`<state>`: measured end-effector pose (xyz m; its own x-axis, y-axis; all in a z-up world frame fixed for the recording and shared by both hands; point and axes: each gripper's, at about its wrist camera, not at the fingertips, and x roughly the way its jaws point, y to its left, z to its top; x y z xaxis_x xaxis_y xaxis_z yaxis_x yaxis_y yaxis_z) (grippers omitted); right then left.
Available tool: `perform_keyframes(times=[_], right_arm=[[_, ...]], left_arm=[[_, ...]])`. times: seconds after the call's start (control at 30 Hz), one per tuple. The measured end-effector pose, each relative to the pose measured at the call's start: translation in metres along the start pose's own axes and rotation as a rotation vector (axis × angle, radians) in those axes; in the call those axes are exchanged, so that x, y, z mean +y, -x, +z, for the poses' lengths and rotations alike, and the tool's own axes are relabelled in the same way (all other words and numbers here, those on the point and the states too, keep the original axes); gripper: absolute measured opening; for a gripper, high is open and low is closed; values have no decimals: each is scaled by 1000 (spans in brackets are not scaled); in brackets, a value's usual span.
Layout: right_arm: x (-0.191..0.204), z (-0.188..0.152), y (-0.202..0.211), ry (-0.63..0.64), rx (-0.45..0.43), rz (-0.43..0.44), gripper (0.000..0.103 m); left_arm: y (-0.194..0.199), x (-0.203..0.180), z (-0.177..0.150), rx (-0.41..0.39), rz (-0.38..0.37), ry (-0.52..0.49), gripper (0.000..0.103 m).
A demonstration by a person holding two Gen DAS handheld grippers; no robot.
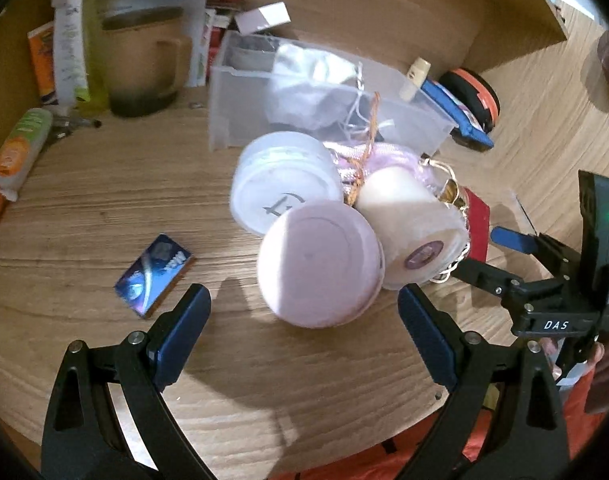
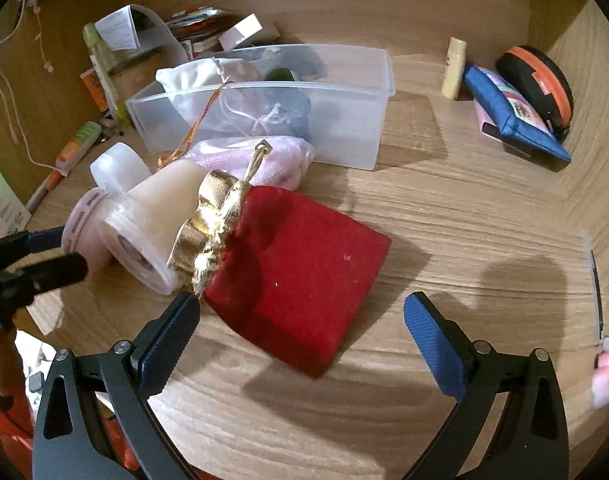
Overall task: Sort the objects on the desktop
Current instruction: 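Grasp the pink round container with the left tool while the right tool grasps the red velvet pouch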
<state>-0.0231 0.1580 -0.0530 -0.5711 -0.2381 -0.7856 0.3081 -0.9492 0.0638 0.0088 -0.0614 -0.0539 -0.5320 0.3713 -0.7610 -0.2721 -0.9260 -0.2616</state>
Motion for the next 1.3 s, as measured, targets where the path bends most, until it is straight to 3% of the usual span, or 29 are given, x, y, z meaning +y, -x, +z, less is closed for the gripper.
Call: perform_keyframes(times=[0.47, 0.63, 0.77, 0.83, 1.0, 1.2, 1.3], right_arm=[[1, 8, -13, 7, 15, 79, 98], [-8, 7, -12, -19, 8, 129, 77], [-10, 6, -10, -14, 8, 141, 52], [-10, 6, -9, -13, 3, 143, 48], [-14, 5, 4, -18, -33, 128, 35], [-22, 11, 23, -39, -97, 107, 29], [-23, 14, 31, -45, -126, 103, 29]], left_arm=[[-23, -5, 13, 27, -22, -10, 96], [-24, -6, 14, 21, -36, -10, 96], [-22, -5, 14, 6, -51, 3, 96], [-20, -5, 13, -8, -54, 7, 95], [-11, -10, 9, -38, -45, -18, 80], [0, -15, 8, -76, -4, -38, 67], [2, -17, 7, -87, 16, -45, 65]])
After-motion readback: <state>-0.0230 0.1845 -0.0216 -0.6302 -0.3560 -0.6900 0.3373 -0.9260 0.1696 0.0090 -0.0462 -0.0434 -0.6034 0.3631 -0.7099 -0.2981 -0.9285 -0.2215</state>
